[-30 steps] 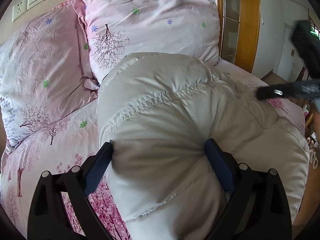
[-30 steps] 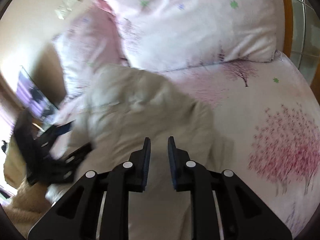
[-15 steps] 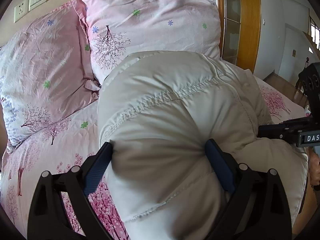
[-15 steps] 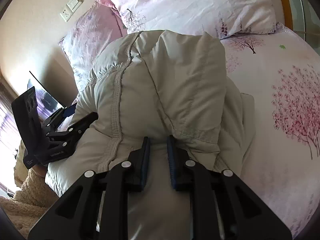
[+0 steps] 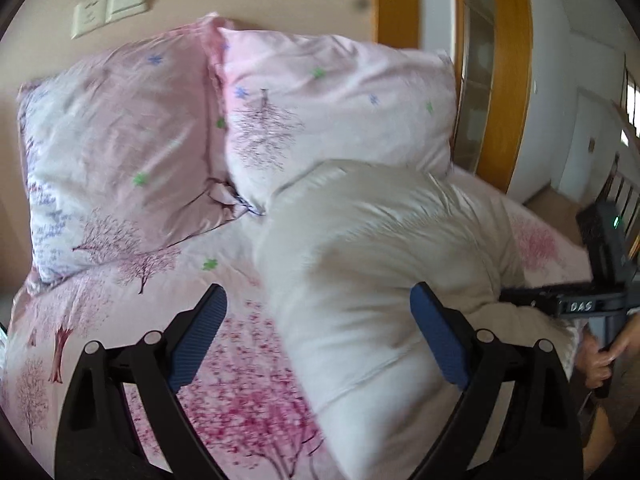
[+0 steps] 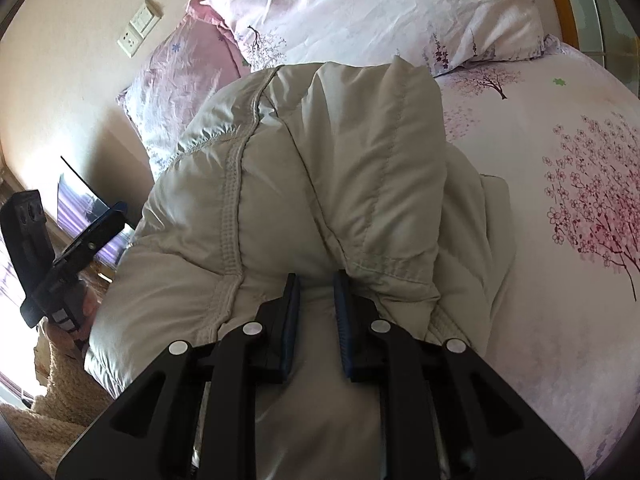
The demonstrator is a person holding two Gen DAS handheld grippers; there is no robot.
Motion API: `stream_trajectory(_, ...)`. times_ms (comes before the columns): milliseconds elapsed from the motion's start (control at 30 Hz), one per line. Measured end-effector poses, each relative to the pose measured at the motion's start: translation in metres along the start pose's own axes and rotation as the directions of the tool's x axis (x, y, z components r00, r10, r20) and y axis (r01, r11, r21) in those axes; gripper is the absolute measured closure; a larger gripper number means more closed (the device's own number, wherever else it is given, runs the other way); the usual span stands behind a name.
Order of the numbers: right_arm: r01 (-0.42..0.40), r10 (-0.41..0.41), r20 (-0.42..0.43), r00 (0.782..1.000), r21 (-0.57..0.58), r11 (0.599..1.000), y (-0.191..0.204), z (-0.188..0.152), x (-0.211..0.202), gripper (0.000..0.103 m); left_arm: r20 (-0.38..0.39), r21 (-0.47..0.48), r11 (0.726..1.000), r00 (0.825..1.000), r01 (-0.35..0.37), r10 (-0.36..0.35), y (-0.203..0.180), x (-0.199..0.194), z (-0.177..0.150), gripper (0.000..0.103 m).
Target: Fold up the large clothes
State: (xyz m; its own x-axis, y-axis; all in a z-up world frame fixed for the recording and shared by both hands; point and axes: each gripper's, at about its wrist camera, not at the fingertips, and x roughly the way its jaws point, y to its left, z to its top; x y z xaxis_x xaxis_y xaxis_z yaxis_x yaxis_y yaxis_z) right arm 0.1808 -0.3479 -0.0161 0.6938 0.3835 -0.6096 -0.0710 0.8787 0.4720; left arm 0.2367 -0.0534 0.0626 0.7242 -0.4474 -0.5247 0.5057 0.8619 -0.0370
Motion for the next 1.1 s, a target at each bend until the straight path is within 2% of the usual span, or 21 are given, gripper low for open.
stream_trajectory(100, 0.008, -0.008, 0.0, 1.0, 0.001, 1.0, 0.003, 0.003, -0.007, 0.084, -0.061, -0.082, 0.994, 0.996, 0.066, -0.071, 0.027, 0.006, -0.001, 0.009)
stream_trajectory(167, 0.002, -0.002, -0.005, 1.0, 0.018, 1.0, 0.003, 0.007, -0.016, 0.072, -0.108, -0.151, 0.982, 0.986, 0.114, -0.131, 0.041, 0.016, -0.005, 0.009)
stream_trajectory(233, -0.04, 0.038, 0.025, 0.999, 0.073, 0.997, -0.002, 0.012, -0.032, 0.029, -0.141, -0.21, 0.965, 0.972, 0.155, -0.187, 0.05, 0.025, -0.009, 0.009)
stream_trajectory(300, -0.038, 0.03, 0.07, 0.997, 0.112, 0.993, -0.008, 0.017, -0.047, 0.009, -0.159, -0.256, 0.947, 0.958, 0.191, -0.237, 0.056, 0.031, -0.014, 0.009)
stream_trajectory(333, -0.039, 0.028, 0.083, 0.996, 0.135, 0.99, -0.013, 0.019, -0.053, 0.003, -0.163, -0.275, 0.939, 0.952, 0.207, -0.258, 0.059, 0.033, -0.015, 0.008)
stream_trajectory(400, -0.08, 0.067, 0.072, 0.995, 0.204, 0.976, -0.029, 0.025, -0.057, 0.001, -0.171, -0.326, 0.909, 0.93, 0.259, -0.326, 0.065, 0.039, -0.017, 0.007)
stream_trajectory(467, -0.074, 0.072, 0.015, 0.997, 0.275, 0.959, -0.045, 0.029, -0.051, 0.001, -0.177, -0.363, 0.883, 0.909, 0.296, -0.378, 0.068, 0.044, -0.018, 0.006)
stream_trajectory(533, -0.055, 0.071, -0.037, 0.997, 0.324, 0.945, -0.058, 0.03, -0.042, 0.001, -0.177, -0.388, 0.862, 0.892, 0.326, -0.417, 0.067, 0.045, -0.02, 0.003)
stream_trajectory(633, -0.089, 0.12, -0.056, 0.991, 0.395, 0.914, -0.076, 0.028, -0.031, 0.001, -0.186, -0.412, 0.841, 0.871, 0.35, -0.454, 0.065, 0.05, -0.021, 0.002)
stream_trajectory(767, -0.113, 0.186, -0.117, 0.976, 0.457, 0.882, -0.094, 0.025, -0.012, 0.001, -0.198, -0.437, 0.822, 0.853, 0.365, -0.484, 0.063, 0.057, -0.024, 0.002)
stream_trajectory(933, -0.164, 0.278, -0.179, 0.944, 0.478, 0.863, -0.096, 0.024, 0.009, 0.001, -0.196, -0.466, 0.793, 0.828, 0.393, -0.525, 0.06, 0.067, -0.027, 0.002)
stream_trajectory(1100, -0.178, 0.301, -0.227, 0.926, 0.441, 0.879, -0.09, 0.023, 0.018, 0.001, -0.185, -0.444, 0.794, 0.824, 0.416, -0.535, 0.054, 0.072, -0.029, 0.002)
